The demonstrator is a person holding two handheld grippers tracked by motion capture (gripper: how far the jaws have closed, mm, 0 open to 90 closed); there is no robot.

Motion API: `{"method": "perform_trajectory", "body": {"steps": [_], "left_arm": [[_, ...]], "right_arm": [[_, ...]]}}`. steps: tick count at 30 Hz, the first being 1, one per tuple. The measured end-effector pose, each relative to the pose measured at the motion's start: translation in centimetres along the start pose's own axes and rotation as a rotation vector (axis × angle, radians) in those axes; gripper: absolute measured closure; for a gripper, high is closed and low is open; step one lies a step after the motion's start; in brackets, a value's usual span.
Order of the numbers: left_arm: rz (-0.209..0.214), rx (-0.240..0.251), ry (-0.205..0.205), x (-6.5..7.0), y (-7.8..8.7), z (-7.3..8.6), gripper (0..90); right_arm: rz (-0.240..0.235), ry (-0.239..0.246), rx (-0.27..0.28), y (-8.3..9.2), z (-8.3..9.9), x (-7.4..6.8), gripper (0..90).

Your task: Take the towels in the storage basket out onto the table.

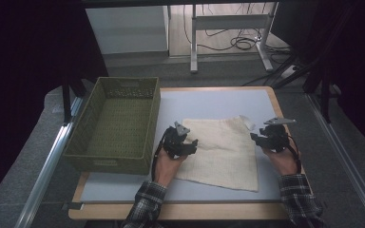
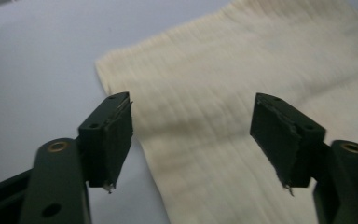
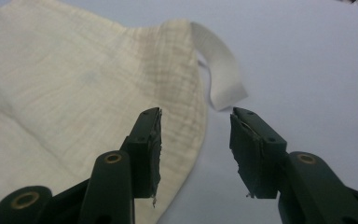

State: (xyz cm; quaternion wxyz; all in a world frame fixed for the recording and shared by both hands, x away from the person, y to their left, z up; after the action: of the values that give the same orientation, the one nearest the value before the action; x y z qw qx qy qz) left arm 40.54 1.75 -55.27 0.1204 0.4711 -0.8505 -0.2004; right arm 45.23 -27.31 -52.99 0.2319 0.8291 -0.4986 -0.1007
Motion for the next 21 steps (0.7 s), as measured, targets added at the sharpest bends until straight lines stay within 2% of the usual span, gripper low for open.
{"method": "perform_trajectory", "body": {"steps": [1, 2, 3, 9, 12, 15, 17, 18, 19, 20, 21], "left_arm": [[0.017, -0.025, -0.007, 0.5, 0.6, 1.1, 35.7], [0.017, -0.025, -0.007, 0.5, 0.6, 1.1, 37.5], [0.02, -0.042, -0.018, 0.9, 1.2, 2.0, 39.3], [0.032, -0.074, -0.025, 1.6, 3.0, 3.9, 45.4], [0.046, -0.079, -0.006, 1.9, 4.6, 5.0, 50.2], [0.046, -0.099, -0.002, 2.0, 4.9, 5.8, 54.7], [0.038, -0.091, -0.006, 1.9, 5.0, 6.3, 64.5], [0.042, -0.087, -0.008, 1.9, 5.1, 6.4, 74.6], [0.067, -0.086, 0.005, 2.1, 5.1, 6.4, 74.6], [0.079, -0.088, 0.003, 2.2, 5.1, 6.4, 89.0], [0.083, -0.095, -0.01, 2.4, 5.3, 6.4, 89.7]], "right_arm": [[-0.015, -0.007, -0.004, 0.1, 0.5, -0.3, 53.7], [-0.015, -0.007, -0.004, 0.1, 0.5, -0.3, 53.7], [-0.028, -0.004, -0.011, 0.3, 1.1, -0.7, 53.7], [-0.049, 0.004, -0.025, 0.9, 2.2, -1.5, 53.6], [-0.055, 0.004, -0.029, 1.3, 2.7, -1.6, 53.2], [-0.06, 0.003, -0.034, 1.5, 3.0, -1.8, 53.1], [-0.064, -0.002, -0.034, 1.7, 3.3, -1.9, 53.1], [-0.067, -0.004, -0.033, 1.7, 3.4, -2.0, 53.1], [-0.067, -0.004, -0.033, 1.7, 3.4, -2.0, 53.1], [-0.07, -0.008, -0.034, 1.6, 3.6, -2.1, 53.0], [-0.072, -0.006, -0.035, 1.6, 3.6, -2.2, 53.0]]}}
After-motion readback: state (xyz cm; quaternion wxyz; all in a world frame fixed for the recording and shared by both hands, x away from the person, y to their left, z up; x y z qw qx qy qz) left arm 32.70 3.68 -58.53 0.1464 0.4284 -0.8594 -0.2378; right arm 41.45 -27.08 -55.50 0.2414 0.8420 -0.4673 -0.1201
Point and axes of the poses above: each handheld gripper's, and its own axes: y roughly backward along the jaws, z roughly out of its underside, x roughly to its right, the point moved 7 cm from there along -y, roughly forward along the jaws, and after that the axes turned 12 degrees about x, right-handed, at the moved point
